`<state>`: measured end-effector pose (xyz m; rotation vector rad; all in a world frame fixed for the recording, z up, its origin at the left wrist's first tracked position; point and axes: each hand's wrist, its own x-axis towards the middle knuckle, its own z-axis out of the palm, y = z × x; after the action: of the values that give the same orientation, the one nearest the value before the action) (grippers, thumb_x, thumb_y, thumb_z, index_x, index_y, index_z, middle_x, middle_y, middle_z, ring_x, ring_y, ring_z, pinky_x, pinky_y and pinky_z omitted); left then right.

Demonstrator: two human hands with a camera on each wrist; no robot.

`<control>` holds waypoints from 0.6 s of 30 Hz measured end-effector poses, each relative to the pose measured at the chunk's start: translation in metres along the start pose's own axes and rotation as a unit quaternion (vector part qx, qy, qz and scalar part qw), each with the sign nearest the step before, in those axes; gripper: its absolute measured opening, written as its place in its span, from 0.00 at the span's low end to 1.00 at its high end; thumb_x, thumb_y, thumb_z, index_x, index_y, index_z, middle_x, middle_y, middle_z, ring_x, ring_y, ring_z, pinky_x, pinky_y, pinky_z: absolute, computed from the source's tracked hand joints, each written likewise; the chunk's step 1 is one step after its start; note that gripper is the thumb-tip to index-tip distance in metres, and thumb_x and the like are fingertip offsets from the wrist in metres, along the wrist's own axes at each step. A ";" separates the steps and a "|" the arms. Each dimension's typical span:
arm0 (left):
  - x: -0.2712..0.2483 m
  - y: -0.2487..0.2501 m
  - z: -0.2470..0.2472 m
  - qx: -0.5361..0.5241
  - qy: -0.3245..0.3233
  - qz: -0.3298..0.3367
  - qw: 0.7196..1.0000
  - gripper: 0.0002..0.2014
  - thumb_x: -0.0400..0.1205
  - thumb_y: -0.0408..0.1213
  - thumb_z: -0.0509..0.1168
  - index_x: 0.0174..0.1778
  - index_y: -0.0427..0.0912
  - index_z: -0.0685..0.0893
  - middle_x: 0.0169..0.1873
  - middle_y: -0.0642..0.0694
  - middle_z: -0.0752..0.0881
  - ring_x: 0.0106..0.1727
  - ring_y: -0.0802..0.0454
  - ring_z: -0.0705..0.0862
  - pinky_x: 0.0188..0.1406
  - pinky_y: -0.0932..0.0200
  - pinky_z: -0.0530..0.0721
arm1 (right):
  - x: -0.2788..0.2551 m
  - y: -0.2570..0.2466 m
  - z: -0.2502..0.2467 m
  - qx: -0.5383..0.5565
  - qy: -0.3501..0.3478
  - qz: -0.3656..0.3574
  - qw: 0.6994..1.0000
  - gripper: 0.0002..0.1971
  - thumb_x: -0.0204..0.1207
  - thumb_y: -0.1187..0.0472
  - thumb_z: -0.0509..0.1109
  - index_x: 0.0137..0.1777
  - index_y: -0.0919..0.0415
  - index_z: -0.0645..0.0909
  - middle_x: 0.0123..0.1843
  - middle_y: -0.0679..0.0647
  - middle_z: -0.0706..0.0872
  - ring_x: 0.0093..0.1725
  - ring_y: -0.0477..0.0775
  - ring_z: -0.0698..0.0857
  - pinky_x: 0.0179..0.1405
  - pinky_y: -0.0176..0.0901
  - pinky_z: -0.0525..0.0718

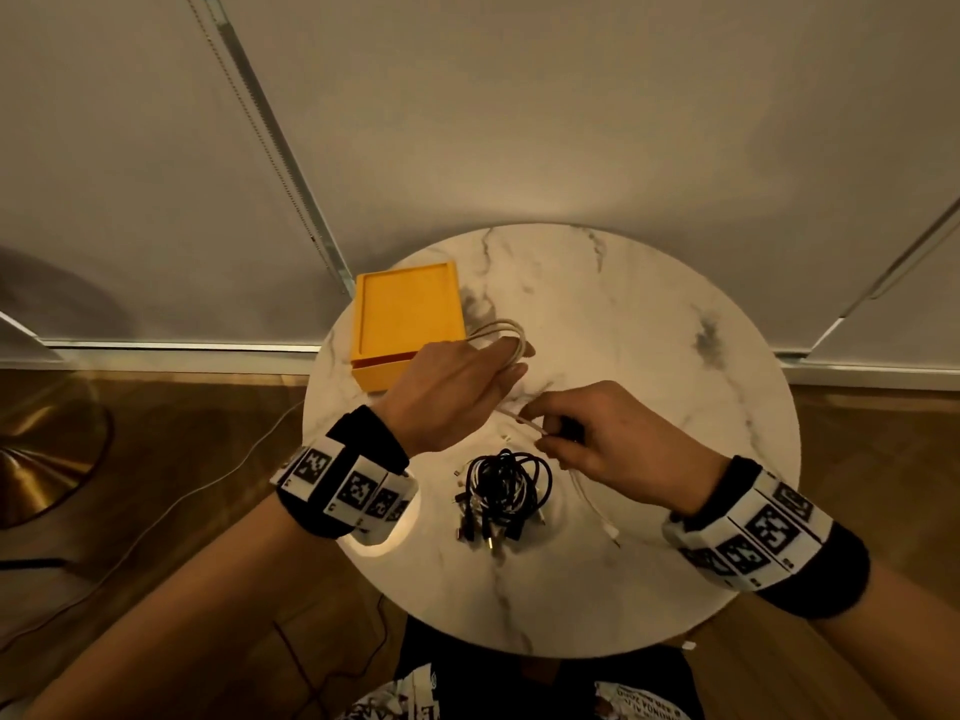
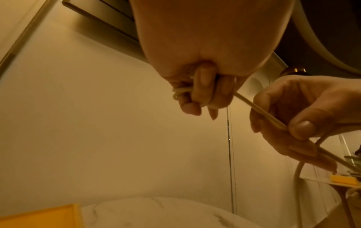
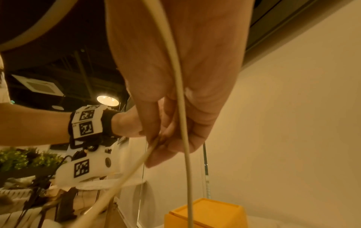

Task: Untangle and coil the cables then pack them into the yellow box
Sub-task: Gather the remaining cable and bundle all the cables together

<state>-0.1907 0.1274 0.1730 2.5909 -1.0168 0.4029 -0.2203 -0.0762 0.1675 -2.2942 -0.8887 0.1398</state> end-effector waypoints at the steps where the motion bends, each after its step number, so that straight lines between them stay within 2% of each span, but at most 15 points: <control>1: -0.001 0.000 -0.001 -0.020 -0.011 -0.001 1.000 0.14 0.87 0.45 0.54 0.56 0.41 0.81 0.34 0.44 0.88 0.31 0.44 0.82 0.29 0.59 0.66 | -0.001 -0.001 -0.001 -0.003 -0.005 0.000 1.000 0.12 0.75 0.61 0.74 0.59 0.59 0.84 0.34 0.47 0.87 0.34 0.47 0.84 0.42 0.46 0.82; 3: -0.003 -0.001 -0.002 -0.055 -0.039 -0.016 0.998 0.16 0.87 0.46 0.52 0.57 0.43 0.82 0.36 0.50 0.87 0.33 0.49 0.81 0.31 0.58 0.67 | -0.005 -0.002 -0.004 -0.004 -0.022 0.007 1.000 0.13 0.74 0.56 0.76 0.57 0.56 0.85 0.35 0.43 0.86 0.35 0.45 0.84 0.42 0.45 0.83; 6: -0.002 0.002 -0.008 -0.108 -0.065 -0.030 0.992 0.15 0.87 0.45 0.54 0.55 0.42 0.83 0.31 0.60 0.78 0.32 0.56 0.75 0.32 0.59 0.67 | -0.014 0.005 -0.015 0.030 -0.012 0.042 0.999 0.13 0.72 0.48 0.77 0.51 0.53 0.87 0.32 0.45 0.85 0.32 0.44 0.84 0.37 0.43 0.83; 8: -0.001 0.003 -0.014 -0.176 -0.098 -0.050 0.978 0.16 0.87 0.49 0.55 0.55 0.43 0.83 0.28 0.57 0.76 0.32 0.56 0.76 0.33 0.57 0.71 | -0.022 0.011 -0.027 0.085 -0.002 0.088 0.992 0.13 0.71 0.43 0.74 0.45 0.52 0.88 0.29 0.52 0.86 0.27 0.48 0.81 0.32 0.48 0.82; 9: 0.000 0.004 -0.017 -0.208 -0.118 -0.057 0.969 0.17 0.86 0.52 0.56 0.55 0.44 0.82 0.27 0.54 0.75 0.32 0.54 0.78 0.34 0.57 0.74 | -0.026 0.013 -0.032 0.124 -0.016 0.108 0.986 0.13 0.71 0.43 0.73 0.44 0.52 0.89 0.30 0.55 0.86 0.28 0.53 0.82 0.33 0.52 0.82; 10: 0.000 0.004 -0.021 -0.235 -0.137 -0.062 0.960 0.18 0.84 0.54 0.59 0.55 0.44 0.82 0.26 0.53 0.74 0.30 0.54 0.77 0.34 0.57 0.74 | -0.030 0.013 -0.036 0.161 -0.045 0.119 0.979 0.13 0.70 0.43 0.74 0.44 0.51 0.90 0.32 0.55 0.88 0.31 0.56 0.84 0.35 0.54 0.83; 12: 0.002 0.002 -0.024 -0.268 -0.161 -0.066 0.948 0.18 0.80 0.55 0.67 0.55 0.43 0.82 0.24 0.53 0.70 0.26 0.57 0.72 0.31 0.60 0.72 | -0.038 0.011 -0.037 0.194 -0.109 0.114 0.968 0.13 0.69 0.45 0.76 0.48 0.51 0.90 0.37 0.50 0.90 0.37 0.52 0.86 0.41 0.52 0.83; 14: 0.002 -0.005 -0.025 -0.262 -0.146 -0.065 0.952 0.16 0.79 0.54 0.69 0.49 0.43 0.84 0.23 0.50 0.73 0.25 0.56 0.71 0.30 0.61 0.70 | -0.043 0.013 -0.029 0.216 -0.153 0.112 0.958 0.10 0.71 0.51 0.77 0.48 0.55 0.90 0.38 0.51 0.90 0.39 0.52 0.87 0.43 0.47 0.83; 16: 0.003 -0.013 -0.028 -0.248 -0.117 -0.076 0.959 0.17 0.80 0.54 0.67 0.41 0.41 0.86 0.25 0.42 0.79 0.26 0.50 0.74 0.31 0.59 0.71 | -0.048 0.021 -0.023 0.252 -0.153 0.130 0.947 0.05 0.75 0.60 0.75 0.43 0.61 0.89 0.35 0.56 0.90 0.36 0.54 0.87 0.43 0.42 0.84; 18: 0.003 -0.018 -0.033 -0.267 -0.103 -0.112 0.951 0.19 0.79 0.54 0.68 0.36 0.39 0.87 0.24 0.42 0.79 0.25 0.55 0.71 0.28 0.61 0.69 | -0.051 0.031 -0.024 0.274 -0.105 0.148 0.944 0.06 0.78 0.64 0.72 0.41 0.64 0.87 0.31 0.58 0.88 0.31 0.54 0.85 0.40 0.42 0.83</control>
<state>-0.1809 0.1512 0.2006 2.2374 -0.7467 -0.1862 -0.2344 -0.1388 0.1595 -1.8845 -0.5098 0.6873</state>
